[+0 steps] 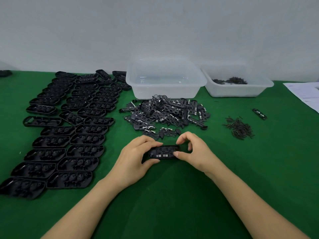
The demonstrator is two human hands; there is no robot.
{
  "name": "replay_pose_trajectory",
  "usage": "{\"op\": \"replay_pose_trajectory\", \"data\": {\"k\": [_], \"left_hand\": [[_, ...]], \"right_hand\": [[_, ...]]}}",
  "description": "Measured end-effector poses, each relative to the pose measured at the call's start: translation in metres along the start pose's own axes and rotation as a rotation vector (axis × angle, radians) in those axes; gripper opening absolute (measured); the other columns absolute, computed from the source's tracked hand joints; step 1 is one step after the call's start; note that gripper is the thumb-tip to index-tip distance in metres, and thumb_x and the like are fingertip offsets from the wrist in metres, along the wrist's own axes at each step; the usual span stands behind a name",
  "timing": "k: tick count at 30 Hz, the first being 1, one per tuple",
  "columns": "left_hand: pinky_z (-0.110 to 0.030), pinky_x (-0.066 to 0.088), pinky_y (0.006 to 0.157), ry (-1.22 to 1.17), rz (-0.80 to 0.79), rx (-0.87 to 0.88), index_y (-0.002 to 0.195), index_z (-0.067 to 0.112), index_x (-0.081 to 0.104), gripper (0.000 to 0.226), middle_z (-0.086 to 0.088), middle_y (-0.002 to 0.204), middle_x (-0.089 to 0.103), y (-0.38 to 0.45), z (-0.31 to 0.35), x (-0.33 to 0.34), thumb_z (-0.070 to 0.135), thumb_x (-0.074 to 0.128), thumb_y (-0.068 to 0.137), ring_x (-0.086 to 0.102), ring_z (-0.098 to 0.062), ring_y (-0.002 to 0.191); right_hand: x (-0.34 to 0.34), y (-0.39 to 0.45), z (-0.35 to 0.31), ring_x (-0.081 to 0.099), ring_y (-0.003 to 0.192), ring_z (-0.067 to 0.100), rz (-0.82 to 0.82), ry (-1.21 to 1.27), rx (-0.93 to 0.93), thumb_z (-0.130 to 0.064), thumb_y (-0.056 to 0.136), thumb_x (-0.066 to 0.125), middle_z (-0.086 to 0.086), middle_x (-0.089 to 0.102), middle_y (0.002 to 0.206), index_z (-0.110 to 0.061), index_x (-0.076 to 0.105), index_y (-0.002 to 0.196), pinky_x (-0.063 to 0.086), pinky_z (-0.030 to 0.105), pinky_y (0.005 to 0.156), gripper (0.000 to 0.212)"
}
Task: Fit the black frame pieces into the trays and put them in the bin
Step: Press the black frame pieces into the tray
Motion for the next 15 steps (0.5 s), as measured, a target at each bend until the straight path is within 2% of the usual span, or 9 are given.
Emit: {"op": "replay_pose_trajectory", "data": {"k": [6, 15], "left_hand": [[-0.023, 0.044, 0.087, -0.010, 0.003, 0.011, 0.113, 0.020, 0.065, 0.043, 0.011, 0.102, 0.057, 0.0001, 0.0006, 0.0009, 0.017, 0.078, 0.072, 0.055, -0.008, 0.097], [-0.023, 0.044, 0.088, -0.028, 0.009, 0.014, 0.112, 0.019, 0.065, 0.043, 0.011, 0.102, 0.055, -0.0005, 0.0008, 0.0001, 0.015, 0.078, 0.072, 0.054, -0.008, 0.097]], "right_hand": [[0.0031, 0.0091, -0.0020, 0.037, 0.058, -0.002, -0.121, 0.036, 0.039, -0.012, 0.075, 0.072, -0.010, 0.054, 0.083, -0.024, 0.057, 0.083, 0.028, 0.019, 0.056, 0.022], [0.0046, 0.0085, -0.0041, 0.038, 0.057, -0.002, -0.203, 0.027, 0.031, -0.009, 0.078, 0.069, -0.009, 0.053, 0.083, -0.022, 0.058, 0.090, 0.028, 0.017, 0.057, 0.021]]}}
Point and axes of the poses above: each hand's wrist, its own y-axis towards the middle knuckle, its own x-axis out of the palm, z = x × y, the point moved 10 cm from there along y, towards the middle knuckle
